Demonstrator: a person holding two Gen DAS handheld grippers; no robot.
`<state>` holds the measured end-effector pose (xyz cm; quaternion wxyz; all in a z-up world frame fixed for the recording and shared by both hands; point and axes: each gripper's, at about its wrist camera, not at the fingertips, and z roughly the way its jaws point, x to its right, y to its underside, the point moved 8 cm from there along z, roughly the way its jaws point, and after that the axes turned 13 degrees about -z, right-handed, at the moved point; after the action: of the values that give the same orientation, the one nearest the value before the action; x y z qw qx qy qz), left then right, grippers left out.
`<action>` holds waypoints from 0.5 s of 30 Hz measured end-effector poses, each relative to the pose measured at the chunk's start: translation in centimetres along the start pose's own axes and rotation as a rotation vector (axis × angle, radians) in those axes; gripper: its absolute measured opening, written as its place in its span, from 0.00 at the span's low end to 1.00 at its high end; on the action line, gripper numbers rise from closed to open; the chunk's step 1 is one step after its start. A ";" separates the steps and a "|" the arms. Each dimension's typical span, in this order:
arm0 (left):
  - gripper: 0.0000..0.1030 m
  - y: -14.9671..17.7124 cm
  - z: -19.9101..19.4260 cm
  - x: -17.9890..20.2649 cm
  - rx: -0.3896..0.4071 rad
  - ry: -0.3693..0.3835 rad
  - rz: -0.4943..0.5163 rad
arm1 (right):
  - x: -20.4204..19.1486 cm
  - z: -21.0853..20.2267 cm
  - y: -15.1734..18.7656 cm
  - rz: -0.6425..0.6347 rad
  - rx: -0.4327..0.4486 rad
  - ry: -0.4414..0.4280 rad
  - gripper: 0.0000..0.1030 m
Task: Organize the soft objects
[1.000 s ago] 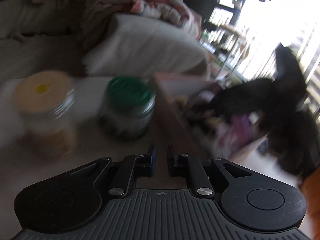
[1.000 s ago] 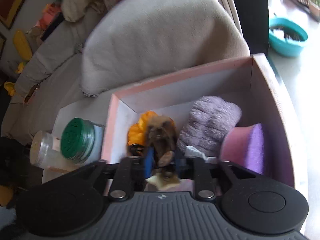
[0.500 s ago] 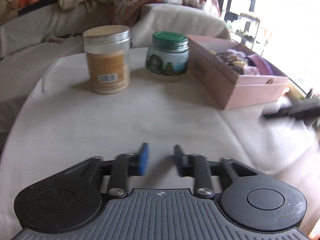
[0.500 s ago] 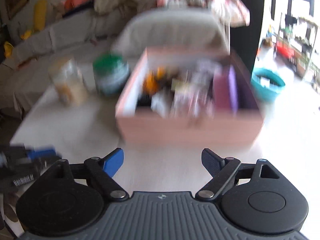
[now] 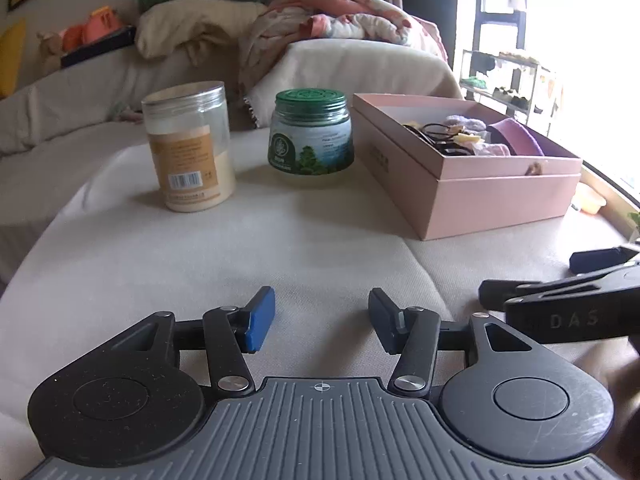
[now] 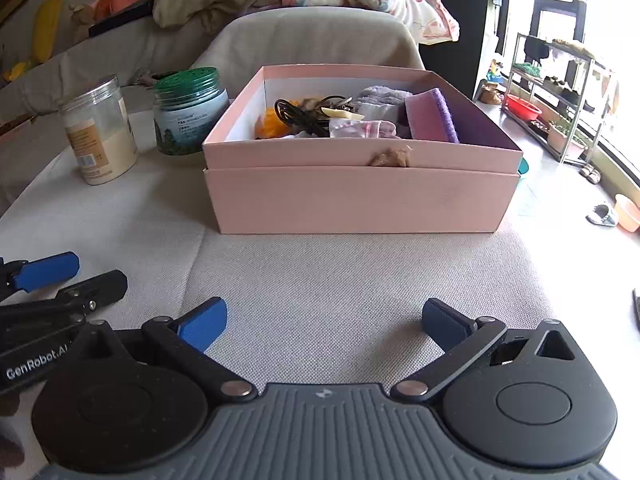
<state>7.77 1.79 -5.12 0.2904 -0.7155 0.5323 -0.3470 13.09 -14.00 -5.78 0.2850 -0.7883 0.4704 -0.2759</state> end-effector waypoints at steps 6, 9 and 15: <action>0.55 0.0 0.2 0.1 0.006 -0.018 -0.011 | 0.7 0.0 0.4 0.017 0.077 0.030 1.00; 0.55 -0.1 0.3 -0.1 0.008 -0.026 -0.016 | 0.5 0.1 0.3 0.015 0.074 0.042 1.00; 0.56 -0.2 0.4 0.0 0.010 -0.034 -0.018 | 0.4 0.1 0.2 0.013 0.076 0.032 1.00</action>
<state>8.18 1.87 -5.21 0.2999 -0.7245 0.5191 -0.3401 13.27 -14.44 -5.94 0.3090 -0.7692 0.4691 -0.3045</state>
